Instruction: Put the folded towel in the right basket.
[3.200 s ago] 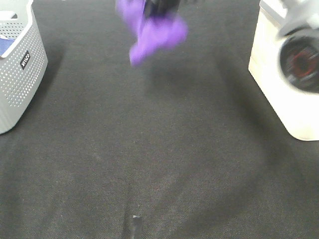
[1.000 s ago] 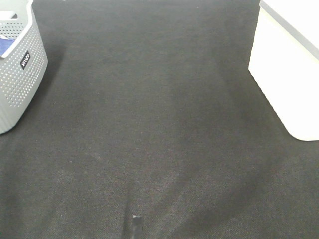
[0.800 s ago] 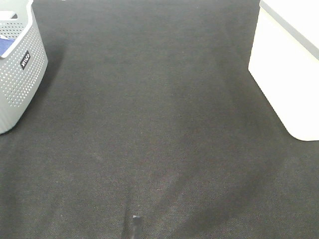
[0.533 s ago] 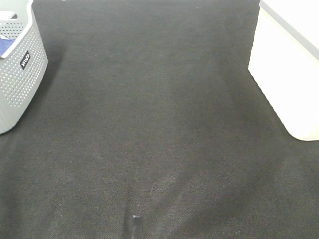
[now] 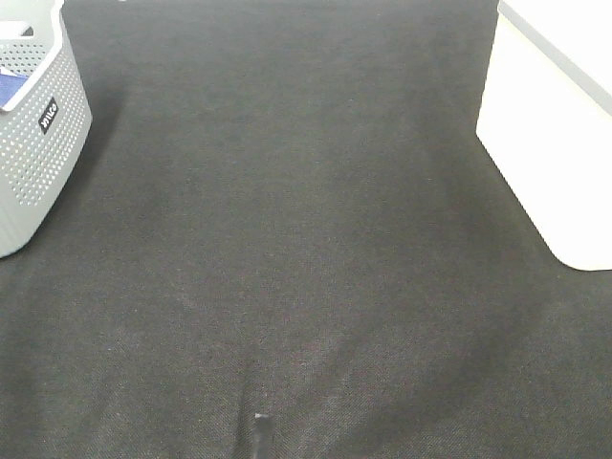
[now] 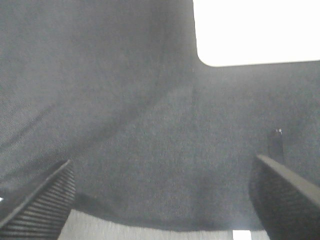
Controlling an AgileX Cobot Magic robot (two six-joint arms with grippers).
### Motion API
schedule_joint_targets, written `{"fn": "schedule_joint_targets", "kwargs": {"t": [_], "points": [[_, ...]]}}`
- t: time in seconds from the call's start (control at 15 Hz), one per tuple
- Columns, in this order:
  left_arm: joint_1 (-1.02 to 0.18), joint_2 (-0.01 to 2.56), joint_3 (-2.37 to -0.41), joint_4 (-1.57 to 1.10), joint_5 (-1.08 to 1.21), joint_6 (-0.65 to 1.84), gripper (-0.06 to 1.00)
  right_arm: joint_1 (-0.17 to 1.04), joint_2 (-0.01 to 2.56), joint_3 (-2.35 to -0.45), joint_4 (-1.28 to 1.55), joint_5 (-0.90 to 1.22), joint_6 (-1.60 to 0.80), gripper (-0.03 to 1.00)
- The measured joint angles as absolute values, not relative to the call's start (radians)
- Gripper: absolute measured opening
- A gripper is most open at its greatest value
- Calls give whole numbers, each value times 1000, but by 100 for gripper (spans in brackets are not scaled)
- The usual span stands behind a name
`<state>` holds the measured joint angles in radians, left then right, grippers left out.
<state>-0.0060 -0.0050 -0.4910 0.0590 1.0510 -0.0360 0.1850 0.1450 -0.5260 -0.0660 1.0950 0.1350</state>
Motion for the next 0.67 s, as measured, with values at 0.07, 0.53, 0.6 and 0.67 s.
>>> {"fn": "schedule_joint_targets", "kwargs": {"t": [0.07,0.53,0.6,0.67], "points": [[-6,-5,-491,59,1051,-36,99,185,92,-512,-67,1095,135,89],[-6,-5,-491,59,1051,-36,99,185,-4,-463,-17,1106,24,87],[-6,-5,-491,59,1051,-36,99,185,-4,-463,-10,1106,18,87],[-6,-5,-491,59,1051,-36,99,185,-4,-463,-8,1106,15,86]]}}
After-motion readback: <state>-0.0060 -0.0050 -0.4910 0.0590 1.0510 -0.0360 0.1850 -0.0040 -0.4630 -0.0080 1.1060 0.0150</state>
